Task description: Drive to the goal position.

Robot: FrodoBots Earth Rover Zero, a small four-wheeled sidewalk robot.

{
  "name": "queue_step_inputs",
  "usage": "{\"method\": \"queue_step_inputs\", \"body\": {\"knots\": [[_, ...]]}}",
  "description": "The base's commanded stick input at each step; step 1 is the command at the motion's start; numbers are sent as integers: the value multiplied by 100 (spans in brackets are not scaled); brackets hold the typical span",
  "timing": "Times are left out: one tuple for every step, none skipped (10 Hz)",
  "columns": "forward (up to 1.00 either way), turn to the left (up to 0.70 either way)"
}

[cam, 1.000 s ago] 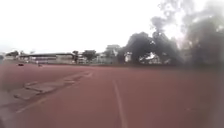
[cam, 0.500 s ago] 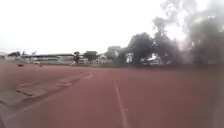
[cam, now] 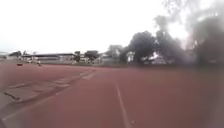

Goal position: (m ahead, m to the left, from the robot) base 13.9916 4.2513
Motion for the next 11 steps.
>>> {"method": "queue_step_inputs", "body": {"knots": [[70, 0], [70, 0], [70, 0], [70, 0], [70, 0], [70, 0], [70, 0], [70, 0], [70, 0], [70, 0], [70, 0]]}}
